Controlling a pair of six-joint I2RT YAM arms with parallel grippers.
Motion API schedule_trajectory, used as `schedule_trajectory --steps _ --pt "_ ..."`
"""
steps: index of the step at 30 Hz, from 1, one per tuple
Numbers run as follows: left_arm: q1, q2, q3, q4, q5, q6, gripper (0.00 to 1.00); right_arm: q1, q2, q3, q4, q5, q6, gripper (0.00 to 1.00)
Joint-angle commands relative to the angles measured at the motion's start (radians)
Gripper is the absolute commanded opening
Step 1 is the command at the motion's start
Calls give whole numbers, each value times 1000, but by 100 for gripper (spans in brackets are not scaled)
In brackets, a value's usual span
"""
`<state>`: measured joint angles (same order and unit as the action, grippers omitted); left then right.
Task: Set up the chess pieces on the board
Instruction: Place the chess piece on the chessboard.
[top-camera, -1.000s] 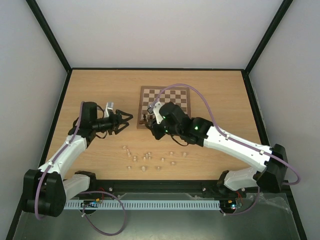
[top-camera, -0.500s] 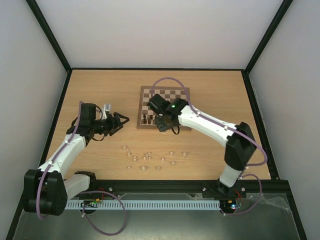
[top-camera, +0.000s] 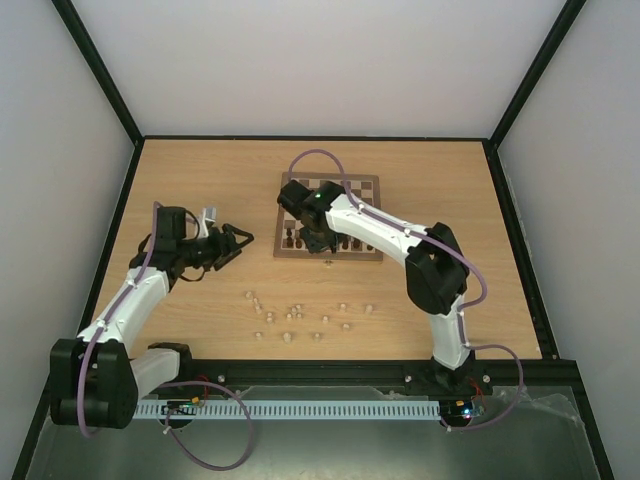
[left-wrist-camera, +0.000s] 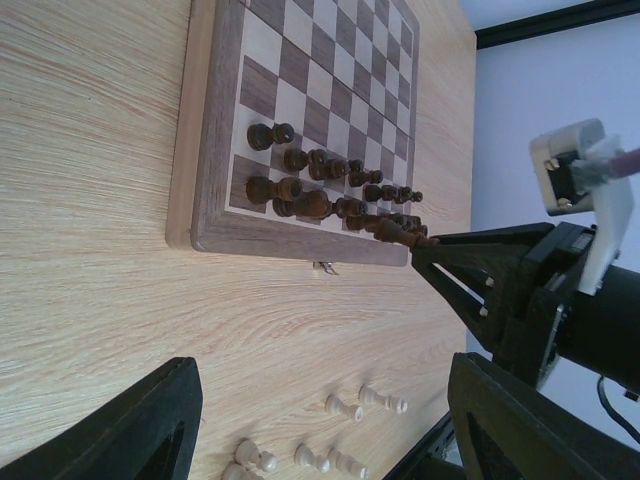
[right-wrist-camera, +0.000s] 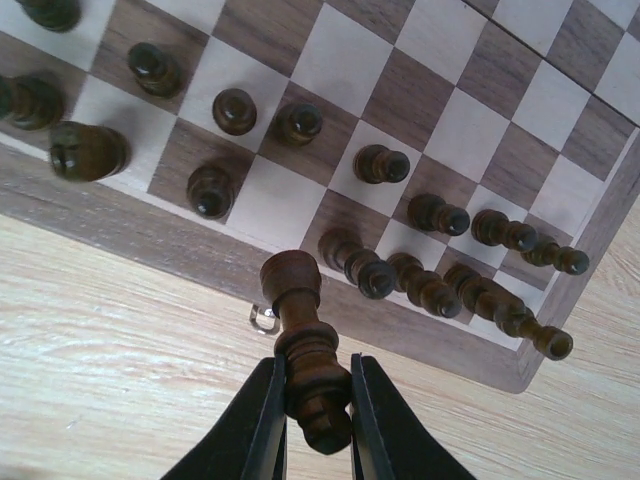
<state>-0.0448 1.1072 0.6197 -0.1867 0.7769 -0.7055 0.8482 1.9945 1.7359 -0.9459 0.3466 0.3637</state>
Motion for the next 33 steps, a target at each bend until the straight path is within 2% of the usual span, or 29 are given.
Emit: schedule_trajectory --steps 1,33 --pt "16 10 -12 -16 32 25 70 -8 52 53 -103 26 -18 6" --pt "45 17 -20 -14 45 32 70 -32 179 113 -52 -21 -78 6"
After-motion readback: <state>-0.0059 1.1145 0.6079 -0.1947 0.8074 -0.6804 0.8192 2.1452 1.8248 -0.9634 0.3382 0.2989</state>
